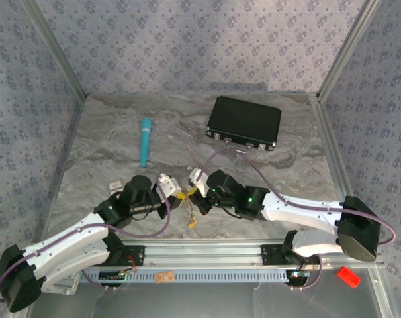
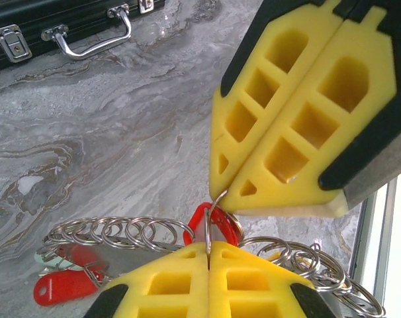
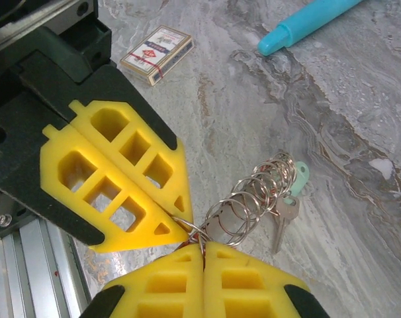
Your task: Put the keys on the keyring
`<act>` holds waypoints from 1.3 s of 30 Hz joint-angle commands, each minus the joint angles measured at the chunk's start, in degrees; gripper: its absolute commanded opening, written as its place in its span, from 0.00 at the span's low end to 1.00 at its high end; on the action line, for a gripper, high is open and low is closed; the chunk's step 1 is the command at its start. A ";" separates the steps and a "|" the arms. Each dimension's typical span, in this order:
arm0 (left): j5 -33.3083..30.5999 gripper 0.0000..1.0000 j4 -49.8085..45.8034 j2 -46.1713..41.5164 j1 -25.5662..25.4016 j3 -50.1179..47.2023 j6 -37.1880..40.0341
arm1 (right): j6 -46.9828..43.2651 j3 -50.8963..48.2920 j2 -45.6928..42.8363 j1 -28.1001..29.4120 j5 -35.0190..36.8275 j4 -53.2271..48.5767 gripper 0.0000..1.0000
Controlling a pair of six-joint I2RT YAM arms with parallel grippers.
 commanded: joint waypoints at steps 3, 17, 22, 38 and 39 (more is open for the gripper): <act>0.38 0.00 1.35 -0.58 -0.45 0.77 0.73 | 1.79 -0.68 -1.50 0.08 4.40 1.56 0.00; -1.37 0.00 2.81 -0.97 -0.39 0.44 -2.67 | -1.09 -1.95 -2.58 0.13 2.27 1.07 0.00; -1.39 0.00 3.46 -1.15 -0.38 0.33 -7.39 | -6.70 -3.82 -4.06 -0.14 -0.86 3.11 0.00; 0.56 0.00 4.74 -0.45 -0.38 -0.11 -11.86 | -7.57 -1.92 0.49 -1.58 -5.82 7.58 0.00; 0.60 0.00 4.78 -0.36 -0.45 -0.07 -11.95 | -7.46 -1.92 0.65 -1.60 -5.71 7.75 0.00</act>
